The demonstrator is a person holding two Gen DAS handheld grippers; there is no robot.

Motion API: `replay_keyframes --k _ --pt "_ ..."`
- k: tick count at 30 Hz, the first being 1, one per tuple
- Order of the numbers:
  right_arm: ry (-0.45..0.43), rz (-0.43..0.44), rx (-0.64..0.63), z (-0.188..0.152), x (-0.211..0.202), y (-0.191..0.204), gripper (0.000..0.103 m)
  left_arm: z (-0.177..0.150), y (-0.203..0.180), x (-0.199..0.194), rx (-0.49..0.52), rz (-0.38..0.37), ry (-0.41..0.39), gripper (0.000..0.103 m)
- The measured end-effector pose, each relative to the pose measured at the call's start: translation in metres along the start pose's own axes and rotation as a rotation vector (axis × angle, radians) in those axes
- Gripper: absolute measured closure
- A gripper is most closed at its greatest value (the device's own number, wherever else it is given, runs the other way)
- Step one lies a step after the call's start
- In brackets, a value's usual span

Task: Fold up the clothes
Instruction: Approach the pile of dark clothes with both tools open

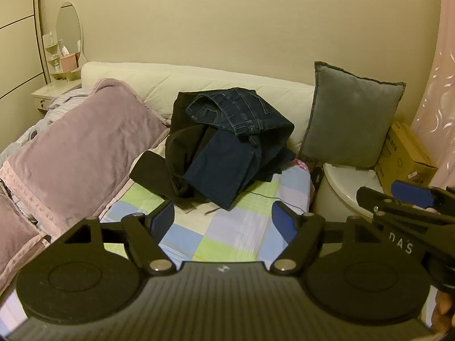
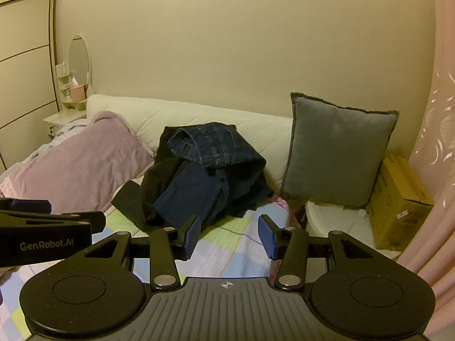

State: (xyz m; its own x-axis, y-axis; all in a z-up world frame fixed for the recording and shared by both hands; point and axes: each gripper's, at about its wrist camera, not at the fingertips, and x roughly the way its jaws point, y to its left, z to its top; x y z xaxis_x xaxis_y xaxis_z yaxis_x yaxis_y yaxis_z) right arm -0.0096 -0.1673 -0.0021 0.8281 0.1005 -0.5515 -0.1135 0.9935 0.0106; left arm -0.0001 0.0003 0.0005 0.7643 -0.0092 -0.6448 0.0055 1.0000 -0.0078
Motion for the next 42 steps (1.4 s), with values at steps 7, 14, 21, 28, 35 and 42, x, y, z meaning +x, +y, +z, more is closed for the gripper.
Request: replay_keyframes --k 7,14,21,28,35,42 --pt "-0.010 -0.004 0.002 0.004 -0.004 0.002 0.054 0.003 0.003 -0.004 -0.004 0.004 -0.007 0.030" --pt "-0.009 -0.001 0.004 0.007 -0.003 -0.002 0.054 0.006 0.005 -0.008 -0.007 0.008 -0.013 0.030" --pt "-0.013 0.004 0.003 0.011 0.001 0.000 0.054 0.007 0.011 -0.001 -0.023 0.017 -0.013 0.030" --pt "-0.007 0.011 0.005 0.014 0.011 0.001 0.054 0.012 0.014 0.005 -0.035 0.032 -0.006 0.030" --pt "-0.005 0.014 0.000 0.017 0.019 0.001 0.054 0.012 0.015 0.013 -0.047 0.043 0.001 0.030" --pt "0.003 0.017 0.001 0.017 0.029 -0.002 0.054 0.014 0.019 0.020 -0.061 0.052 0.006 0.030"
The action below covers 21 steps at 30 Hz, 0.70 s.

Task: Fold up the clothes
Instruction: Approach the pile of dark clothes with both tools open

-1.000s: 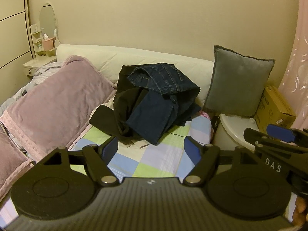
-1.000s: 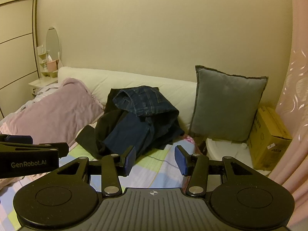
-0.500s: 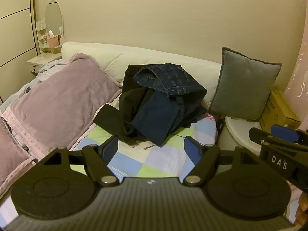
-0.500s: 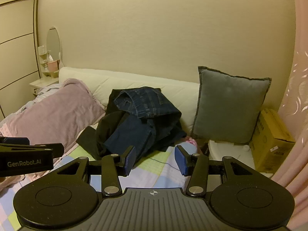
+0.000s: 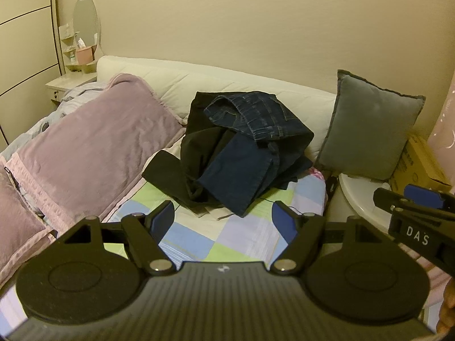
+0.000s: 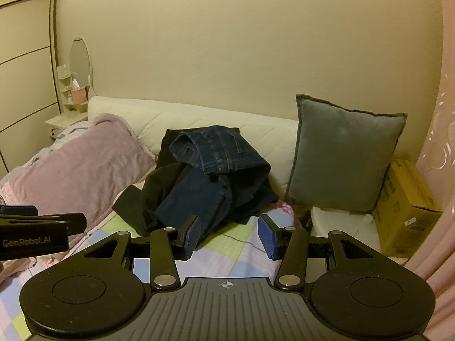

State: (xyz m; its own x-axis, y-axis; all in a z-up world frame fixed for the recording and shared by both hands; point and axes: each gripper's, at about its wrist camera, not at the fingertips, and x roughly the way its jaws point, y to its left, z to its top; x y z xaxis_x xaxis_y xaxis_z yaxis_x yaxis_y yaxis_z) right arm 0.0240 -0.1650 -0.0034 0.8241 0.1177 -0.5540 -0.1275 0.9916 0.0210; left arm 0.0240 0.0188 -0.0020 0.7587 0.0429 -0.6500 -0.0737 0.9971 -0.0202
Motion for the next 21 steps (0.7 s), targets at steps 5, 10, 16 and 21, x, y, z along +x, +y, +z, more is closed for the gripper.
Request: replay_keyframes --k 5,10,16,21 --pt "0.005 0.000 -0.009 0.002 0.008 -0.002 0.054 0.003 0.004 0.008 -0.019 0.008 0.004 0.030" --pt "0.016 0.006 -0.020 0.007 0.021 -0.005 0.054 0.007 0.008 0.019 -0.033 0.008 0.014 0.030" --pt "0.051 0.029 -0.027 0.009 0.044 -0.012 0.054 0.010 0.011 0.038 -0.039 0.018 0.042 0.030" --pt "0.101 0.058 -0.036 0.007 0.068 -0.022 0.054 0.016 0.014 0.060 -0.060 0.029 0.061 0.030"
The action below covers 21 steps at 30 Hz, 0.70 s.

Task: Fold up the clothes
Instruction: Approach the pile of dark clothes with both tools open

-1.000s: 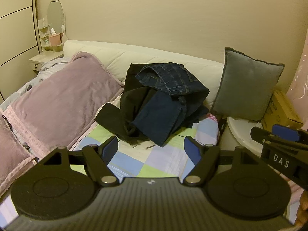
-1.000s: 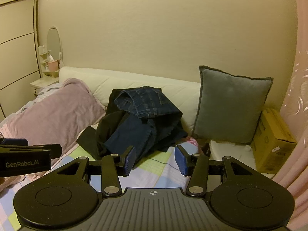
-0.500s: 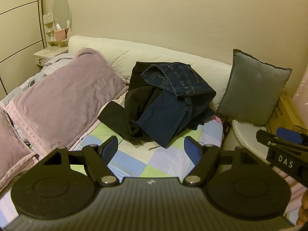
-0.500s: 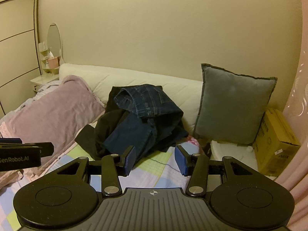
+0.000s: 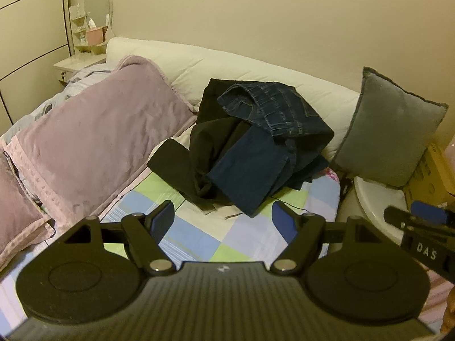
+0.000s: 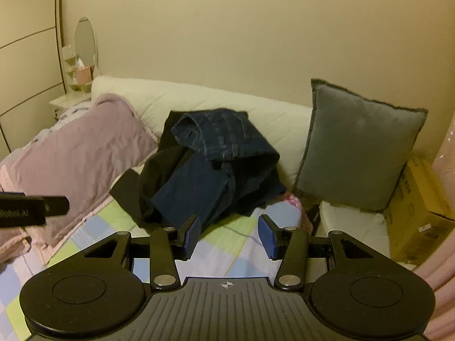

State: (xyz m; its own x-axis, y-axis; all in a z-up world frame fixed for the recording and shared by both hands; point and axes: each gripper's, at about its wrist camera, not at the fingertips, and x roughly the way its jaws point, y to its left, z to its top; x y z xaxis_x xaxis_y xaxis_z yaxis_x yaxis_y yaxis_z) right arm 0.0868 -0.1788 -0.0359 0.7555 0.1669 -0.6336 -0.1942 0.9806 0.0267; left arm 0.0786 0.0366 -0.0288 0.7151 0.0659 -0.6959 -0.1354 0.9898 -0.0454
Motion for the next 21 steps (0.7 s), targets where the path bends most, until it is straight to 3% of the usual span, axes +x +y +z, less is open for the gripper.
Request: replay_keyframes --k 6,11,21 --pt "0.035 0.016 -0.017 0.005 0.031 -0.015 0.054 0.011 0.002 0.032 -0.029 -0.009 0.013 0.030" --pt "0.007 0.006 -0.068 0.016 0.063 -0.031 0.054 0.024 -0.003 0.066 -0.049 -0.019 0.034 0.033" --pt "-0.003 -0.056 -0.143 0.049 0.136 -0.075 0.054 0.062 -0.041 0.147 -0.045 -0.057 0.069 0.038"
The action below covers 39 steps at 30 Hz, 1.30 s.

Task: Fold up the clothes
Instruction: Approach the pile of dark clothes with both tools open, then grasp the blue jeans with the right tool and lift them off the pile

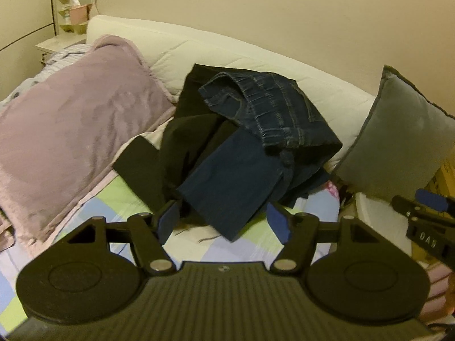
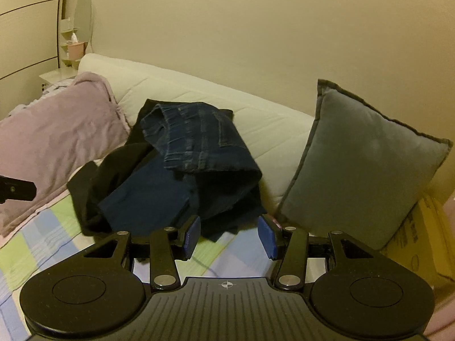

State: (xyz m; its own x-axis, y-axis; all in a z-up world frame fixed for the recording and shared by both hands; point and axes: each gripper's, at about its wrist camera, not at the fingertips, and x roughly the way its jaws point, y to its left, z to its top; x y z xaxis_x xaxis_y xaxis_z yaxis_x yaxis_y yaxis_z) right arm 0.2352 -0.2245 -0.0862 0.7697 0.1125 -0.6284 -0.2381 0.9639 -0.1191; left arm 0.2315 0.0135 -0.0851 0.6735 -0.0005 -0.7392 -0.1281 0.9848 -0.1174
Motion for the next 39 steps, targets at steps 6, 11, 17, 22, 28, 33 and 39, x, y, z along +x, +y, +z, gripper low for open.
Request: replay_keyframes --k 6,11,17,22,28,33,39 --pt "0.016 -0.001 -0.058 0.014 0.049 -0.015 0.054 0.031 -0.022 0.050 0.000 -0.028 0.021 0.039" --pt "0.033 -0.003 -0.127 0.021 0.098 -0.022 0.054 0.049 -0.032 0.091 -0.005 -0.041 0.057 0.039" --pt "0.046 -0.021 -0.218 0.025 0.159 -0.031 0.054 0.063 -0.038 0.142 -0.014 -0.041 0.100 0.039" --pt "0.058 -0.062 -0.326 0.018 0.215 -0.044 0.054 0.072 -0.040 0.178 -0.035 -0.036 0.133 0.039" --pt "0.028 -0.061 -0.427 0.006 0.277 -0.056 0.054 0.074 -0.034 0.198 -0.066 -0.009 0.161 0.039" --pt "-0.073 0.055 -0.418 0.010 0.301 -0.067 0.056 0.073 -0.027 0.207 -0.095 0.012 0.177 0.041" --pt "-0.032 0.369 -0.135 0.050 0.262 -0.099 0.099 0.067 -0.008 0.181 -0.154 0.056 0.150 0.041"
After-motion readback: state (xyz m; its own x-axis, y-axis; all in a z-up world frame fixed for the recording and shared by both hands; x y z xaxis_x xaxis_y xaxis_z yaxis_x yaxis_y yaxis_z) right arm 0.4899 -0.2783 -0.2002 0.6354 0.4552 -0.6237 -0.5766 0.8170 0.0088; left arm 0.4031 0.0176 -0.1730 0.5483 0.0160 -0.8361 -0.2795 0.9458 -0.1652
